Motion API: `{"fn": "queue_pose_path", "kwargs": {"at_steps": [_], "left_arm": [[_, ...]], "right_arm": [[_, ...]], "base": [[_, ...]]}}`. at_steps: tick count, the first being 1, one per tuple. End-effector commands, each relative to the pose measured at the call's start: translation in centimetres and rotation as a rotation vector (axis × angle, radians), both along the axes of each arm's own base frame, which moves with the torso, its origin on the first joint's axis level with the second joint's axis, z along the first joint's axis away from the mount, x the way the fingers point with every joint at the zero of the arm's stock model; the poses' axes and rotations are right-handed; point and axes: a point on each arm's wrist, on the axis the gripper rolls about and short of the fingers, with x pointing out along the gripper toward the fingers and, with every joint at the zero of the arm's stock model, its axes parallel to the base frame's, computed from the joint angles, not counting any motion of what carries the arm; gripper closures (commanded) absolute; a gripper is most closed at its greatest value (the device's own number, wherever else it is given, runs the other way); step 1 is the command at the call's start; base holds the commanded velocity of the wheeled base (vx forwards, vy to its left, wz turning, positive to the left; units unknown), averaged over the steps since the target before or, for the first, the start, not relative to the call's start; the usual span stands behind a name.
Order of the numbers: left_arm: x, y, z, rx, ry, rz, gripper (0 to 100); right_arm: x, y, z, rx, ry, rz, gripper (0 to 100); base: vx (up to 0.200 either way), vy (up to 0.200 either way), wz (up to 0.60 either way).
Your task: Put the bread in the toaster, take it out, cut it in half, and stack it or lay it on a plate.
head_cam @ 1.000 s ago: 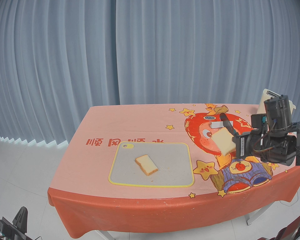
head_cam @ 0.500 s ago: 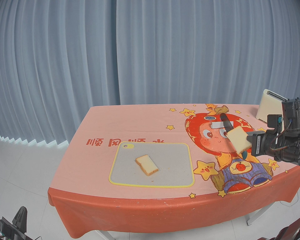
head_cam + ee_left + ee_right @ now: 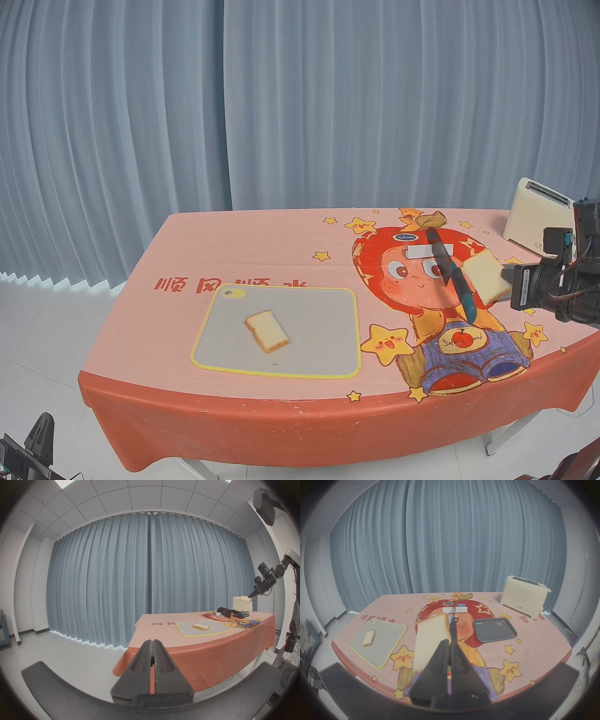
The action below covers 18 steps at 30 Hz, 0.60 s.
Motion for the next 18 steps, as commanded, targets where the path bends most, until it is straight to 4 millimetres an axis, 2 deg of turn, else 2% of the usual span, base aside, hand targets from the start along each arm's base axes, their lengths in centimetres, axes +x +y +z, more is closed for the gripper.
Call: {"fn": "queue_pose_path", "kwargs": {"at_steps": [1, 5, 12, 18], "left_arm": [[0.0, 0.0, -0.5, 0.000, 0.001, 0.000, 100], [0.0, 0.0, -0.5, 0.000, 0.001, -0.002, 100], [0.0, 0.0, -0.5, 0.000, 0.001, -0.002, 100], [0.0, 0.0, -0.5, 0.000, 0.001, -0.002, 100]], "right_arm": [[0.4, -0.7, 0.2, 0.000, -0.006, -0.037, 100], [0.9, -1.4, 0.1, 0.013, 0.005, -0.046, 100], [2.0, -2.4, -0.3, 0.029, 0.033, -0.060, 100], [4.2, -3.2, -0.8, 0.066, 0.031, -0.061, 100]], "base": [[0.000, -0.200, 0.00], [0.000, -0.200, 0.00], [0.000, 0.000, 0.00], [0.000, 0.000, 0.00]]}}
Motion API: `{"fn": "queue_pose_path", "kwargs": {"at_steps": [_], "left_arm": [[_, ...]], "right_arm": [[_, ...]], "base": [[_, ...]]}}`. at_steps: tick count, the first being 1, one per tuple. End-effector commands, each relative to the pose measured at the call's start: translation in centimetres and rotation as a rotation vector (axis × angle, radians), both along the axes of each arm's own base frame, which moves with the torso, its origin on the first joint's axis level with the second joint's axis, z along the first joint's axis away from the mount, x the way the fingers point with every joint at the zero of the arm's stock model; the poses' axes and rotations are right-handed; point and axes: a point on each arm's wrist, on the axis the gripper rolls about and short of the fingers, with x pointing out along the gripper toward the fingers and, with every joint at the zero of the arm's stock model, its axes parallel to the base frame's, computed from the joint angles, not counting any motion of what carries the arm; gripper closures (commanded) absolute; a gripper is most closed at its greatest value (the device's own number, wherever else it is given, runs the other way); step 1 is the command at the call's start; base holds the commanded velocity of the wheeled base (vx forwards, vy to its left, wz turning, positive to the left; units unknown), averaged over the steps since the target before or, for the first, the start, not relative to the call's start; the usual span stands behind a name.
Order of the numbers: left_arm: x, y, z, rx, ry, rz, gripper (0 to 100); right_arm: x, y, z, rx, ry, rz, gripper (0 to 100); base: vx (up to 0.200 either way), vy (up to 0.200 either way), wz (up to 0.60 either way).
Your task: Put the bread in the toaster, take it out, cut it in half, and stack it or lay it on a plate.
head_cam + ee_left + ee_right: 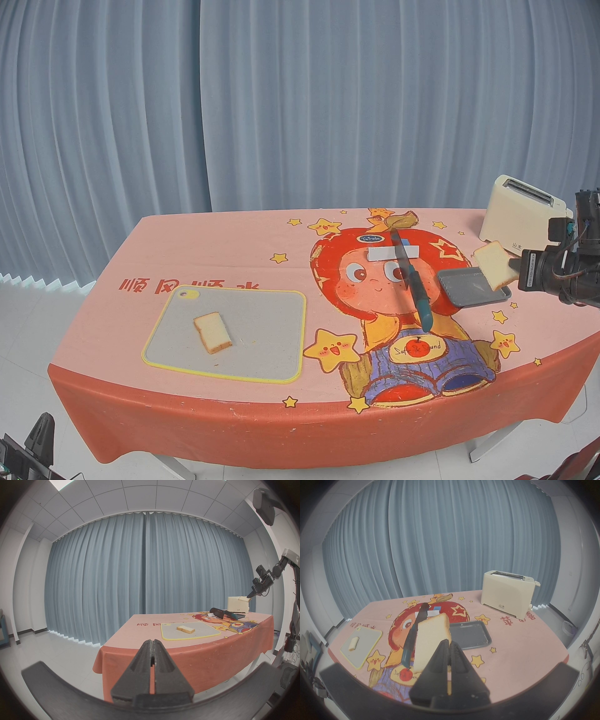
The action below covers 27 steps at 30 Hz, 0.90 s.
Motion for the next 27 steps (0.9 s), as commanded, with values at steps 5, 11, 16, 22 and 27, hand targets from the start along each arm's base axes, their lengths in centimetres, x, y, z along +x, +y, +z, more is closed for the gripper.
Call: {"fn": "queue_pose_path", "kwargs": {"at_steps": [5, 11, 16, 22, 27], "left_arm": [[0.0, 0.0, -0.5, 0.000, 0.001, 0.000, 100], [0.0, 0.0, -0.5, 0.000, 0.001, 0.000, 100], [0.0, 0.0, -0.5, 0.000, 0.001, 0.000, 100], [0.0, 0.0, -0.5, 0.000, 0.001, 0.000, 100], [0.0, 0.0, -0.5, 0.000, 0.001, 0.000, 100]], "right_arm": [[4.0, -1.7, -2.4, 0.011, -0.021, -0.058, 100], [5.6, -2.7, -4.1, 0.007, 0.027, -0.071, 100], [6.7, -3.0, -5.8, 0.009, 0.084, -0.071, 100], [7.7, -3.0, -7.6, 0.002, 0.142, -0.075, 100], [8.7, -3.0, -8.8, 0.002, 0.128, -0.076, 100]], "base": [[0.000, 0.000, 0.00], [0.000, 0.000, 0.00], [0.000, 0.000, 0.00], [0.000, 0.000, 0.00], [0.000, 0.000, 0.00]]}}
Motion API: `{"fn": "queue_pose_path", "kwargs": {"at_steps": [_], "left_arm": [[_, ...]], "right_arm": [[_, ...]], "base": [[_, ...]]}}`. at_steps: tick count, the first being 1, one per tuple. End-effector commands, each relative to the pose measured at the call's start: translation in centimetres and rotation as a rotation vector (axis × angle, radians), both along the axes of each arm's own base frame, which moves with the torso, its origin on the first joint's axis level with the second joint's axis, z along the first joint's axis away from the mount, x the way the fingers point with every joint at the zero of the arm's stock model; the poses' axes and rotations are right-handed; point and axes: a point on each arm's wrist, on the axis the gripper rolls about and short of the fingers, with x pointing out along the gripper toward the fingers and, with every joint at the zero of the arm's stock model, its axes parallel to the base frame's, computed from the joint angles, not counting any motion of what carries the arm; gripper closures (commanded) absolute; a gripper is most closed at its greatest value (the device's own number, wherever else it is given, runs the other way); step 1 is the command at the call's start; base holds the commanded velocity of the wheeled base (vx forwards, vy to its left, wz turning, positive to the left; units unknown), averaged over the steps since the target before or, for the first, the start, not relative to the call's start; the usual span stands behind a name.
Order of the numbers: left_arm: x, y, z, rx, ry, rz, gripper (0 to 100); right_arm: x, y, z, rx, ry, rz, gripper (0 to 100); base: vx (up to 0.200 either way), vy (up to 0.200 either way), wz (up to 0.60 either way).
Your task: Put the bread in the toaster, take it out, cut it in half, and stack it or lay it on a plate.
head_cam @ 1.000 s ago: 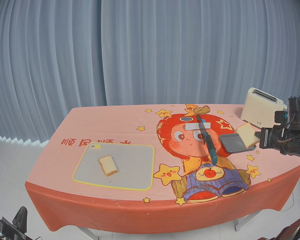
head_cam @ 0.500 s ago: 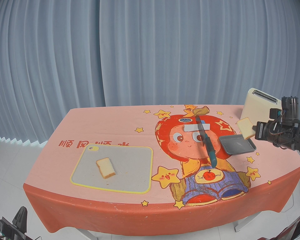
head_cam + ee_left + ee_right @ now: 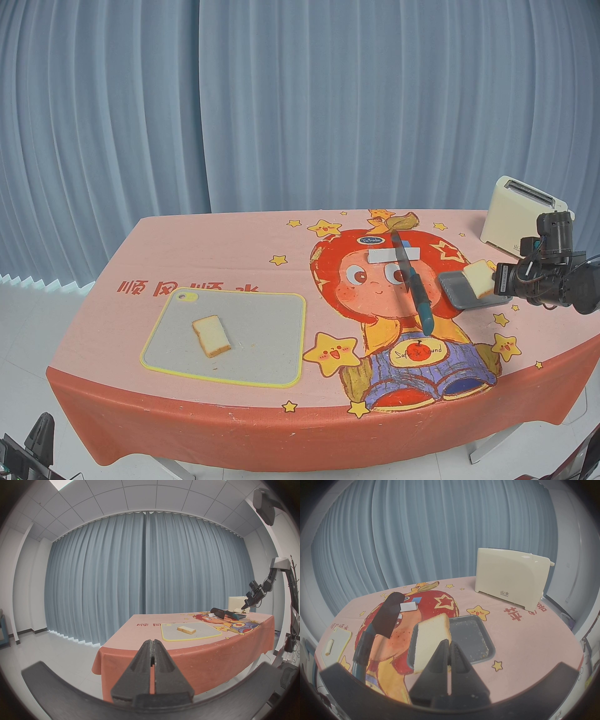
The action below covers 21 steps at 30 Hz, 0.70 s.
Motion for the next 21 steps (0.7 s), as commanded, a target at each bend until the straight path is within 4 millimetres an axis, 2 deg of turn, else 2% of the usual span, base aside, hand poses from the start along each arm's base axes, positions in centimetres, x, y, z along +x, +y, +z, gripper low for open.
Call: {"fn": "queue_pose_path", "kwargs": {"at_steps": [1, 10, 21], "left_arm": [[0.0, 0.0, -0.5, 0.000, 0.001, 0.000, 100], [0.0, 0.0, -0.5, 0.000, 0.001, 0.000, 100], [0.0, 0.0, -0.5, 0.000, 0.001, 0.000, 100]], "right_arm": [[1.2, 0.1, -2.2, -0.004, 0.034, -0.002, 100], [1.9, 0.1, -3.2, -0.004, 0.033, -0.002, 100], [2.0, 0.0, -3.0, -0.006, 0.022, -0.008, 100]], "base": [[0.000, 0.000, 0.00], [0.000, 0.000, 0.00], [0.000, 0.000, 0.00]]}}
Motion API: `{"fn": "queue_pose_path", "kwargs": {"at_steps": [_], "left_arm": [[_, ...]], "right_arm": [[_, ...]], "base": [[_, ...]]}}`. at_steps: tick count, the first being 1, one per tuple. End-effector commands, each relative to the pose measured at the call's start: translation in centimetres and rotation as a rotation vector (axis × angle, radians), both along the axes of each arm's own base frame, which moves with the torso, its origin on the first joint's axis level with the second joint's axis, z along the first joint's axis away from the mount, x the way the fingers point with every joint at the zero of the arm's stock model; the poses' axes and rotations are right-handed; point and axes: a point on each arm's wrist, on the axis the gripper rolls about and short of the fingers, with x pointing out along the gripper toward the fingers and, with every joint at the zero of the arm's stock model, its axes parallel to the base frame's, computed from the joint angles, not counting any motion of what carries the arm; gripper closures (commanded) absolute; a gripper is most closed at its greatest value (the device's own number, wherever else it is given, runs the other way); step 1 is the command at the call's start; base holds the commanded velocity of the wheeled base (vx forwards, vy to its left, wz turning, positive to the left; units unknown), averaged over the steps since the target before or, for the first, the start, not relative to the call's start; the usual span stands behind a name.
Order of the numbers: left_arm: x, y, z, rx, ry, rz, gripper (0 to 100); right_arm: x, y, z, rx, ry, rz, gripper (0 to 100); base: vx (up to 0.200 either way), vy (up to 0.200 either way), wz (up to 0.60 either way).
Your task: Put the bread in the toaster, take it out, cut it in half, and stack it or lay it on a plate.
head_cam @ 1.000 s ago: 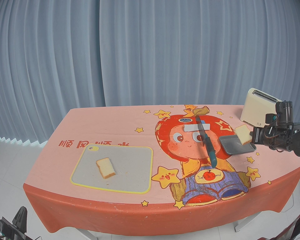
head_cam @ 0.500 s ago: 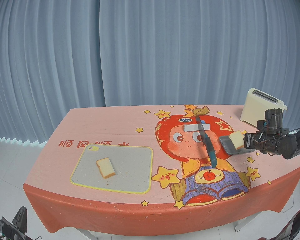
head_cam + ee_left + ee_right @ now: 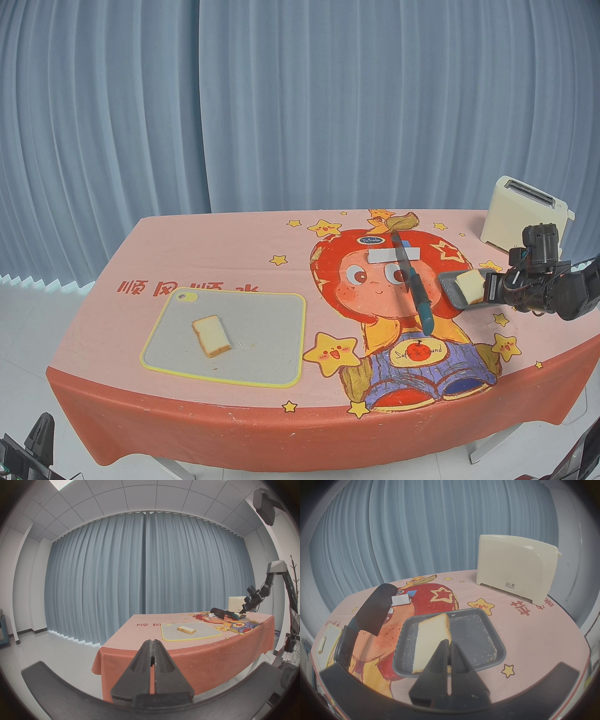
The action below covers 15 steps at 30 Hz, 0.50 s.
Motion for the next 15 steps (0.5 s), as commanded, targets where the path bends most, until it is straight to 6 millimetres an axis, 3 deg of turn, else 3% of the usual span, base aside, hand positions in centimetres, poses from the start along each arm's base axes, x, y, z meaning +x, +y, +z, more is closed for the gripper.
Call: {"fn": "queue_pose_path", "kwargs": {"at_steps": [1, 2, 3, 12, 15], "left_arm": [[0.0, 0.0, -0.5, 0.000, 0.001, 0.000, 100], [0.0, 0.0, -0.5, 0.000, 0.001, 0.000, 100], [0.0, 0.0, -0.5, 0.000, 0.001, 0.000, 100], [0.0, 0.0, -0.5, 0.000, 0.001, 0.000, 100], [0.0, 0.0, -0.5, 0.000, 0.001, 0.000, 100]], "right_arm": [[0.0, 0.0, 0.1, 0.000, -0.003, -0.001, 100], [0.0, 0.0, 0.1, 0.000, -0.004, 0.001, 100], [0.0, 0.0, 0.1, -0.001, -0.004, 0.000, 0], [-0.2, 0.1, 0.5, 0.002, -0.017, -0.002, 0], [-0.8, 0.2, 1.8, 0.003, -0.056, 0.000, 0]], "base": [[0.000, 0.000, 0.00], [0.000, 0.000, 0.00], [0.000, 0.000, 0.00], [0.000, 0.000, 0.00], [0.000, 0.000, 0.00]]}}
